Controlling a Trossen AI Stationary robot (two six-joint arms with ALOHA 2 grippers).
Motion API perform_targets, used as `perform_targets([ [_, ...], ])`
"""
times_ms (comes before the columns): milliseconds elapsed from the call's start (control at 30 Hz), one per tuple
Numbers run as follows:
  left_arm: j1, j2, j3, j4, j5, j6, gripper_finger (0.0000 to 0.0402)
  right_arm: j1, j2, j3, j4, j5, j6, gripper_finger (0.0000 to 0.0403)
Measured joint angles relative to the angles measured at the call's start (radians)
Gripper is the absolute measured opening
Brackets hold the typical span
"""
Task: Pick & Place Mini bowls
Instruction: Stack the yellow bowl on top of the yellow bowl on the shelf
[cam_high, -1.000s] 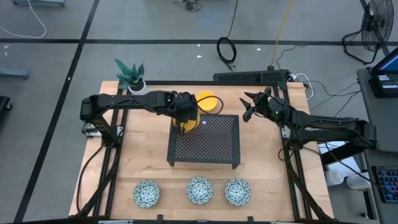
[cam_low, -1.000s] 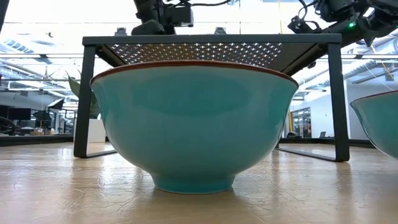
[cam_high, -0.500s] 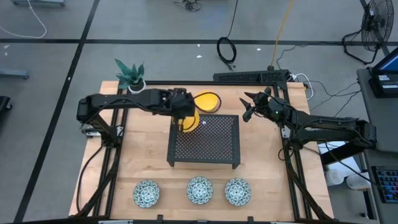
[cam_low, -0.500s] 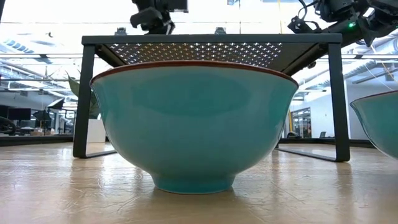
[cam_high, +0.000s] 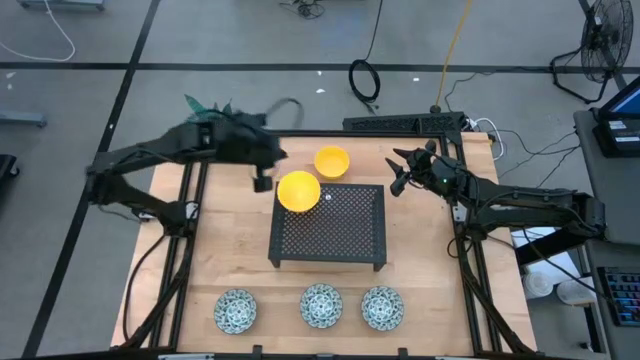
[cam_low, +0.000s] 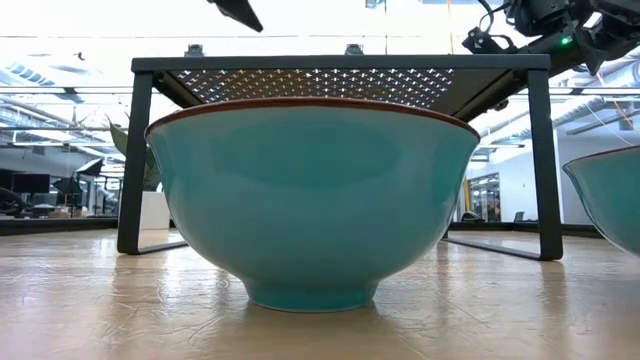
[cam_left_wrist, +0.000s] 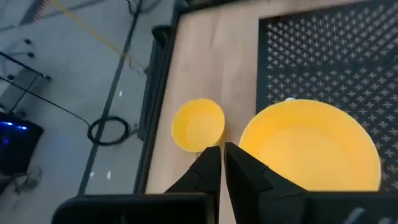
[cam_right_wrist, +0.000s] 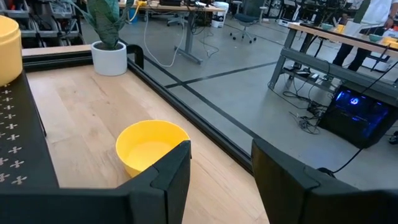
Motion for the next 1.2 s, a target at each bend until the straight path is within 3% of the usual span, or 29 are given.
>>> perform_targets([
  [233, 0.08, -0.312, -0.435, 0.429, 0.046, 0.028, 0.003, 0.0, 0.004, 0.0, 0.01, 0.001, 0.049, 0.0155],
  [333, 0.097, -0.428, -0.608, 0.633, 0.042, 0.05, 0.003, 0.0, 0.035, 0.001, 0.093, -0.009, 0.123, 0.0155],
  [400, 0.112, -0.488, -0.699, 0.754, 0.038, 0.07, 0.003, -0.008, 0.092, 0.041, 0.109, -0.079, 0.127, 0.0155],
  [500, 0.131, -0.537, -0.791, 0.892, 0.037, 0.073, 0.0031, -0.046, 0.216, 0.199, -0.021, -0.193, 0.143, 0.0155],
  [700, 0.177, -0.53, -0.84, 0.936, 0.039, 0.01, 0.0039, -0.193, 0.57, 0.643, -0.409, -0.356, 0.129, 0.0155],
  [867, 0.196, -0.489, -0.842, 0.925, 0.039, -0.011, 0.008, -0.258, 0.884, 0.96, -0.725, -0.466, 0.104, 0.0155],
  [1000, 0.196, -0.459, -0.842, 0.905, 0.039, 0.014, 0.011, -0.262, 1.036, 1.064, -0.828, -0.468, 0.111, 0.0155],
  [1200, 0.196, -0.424, -0.842, 0.901, 0.039, 0.027, 0.0137, -0.252, 1.119, 1.075, -0.826, -0.469, 0.138, 0.0155],
])
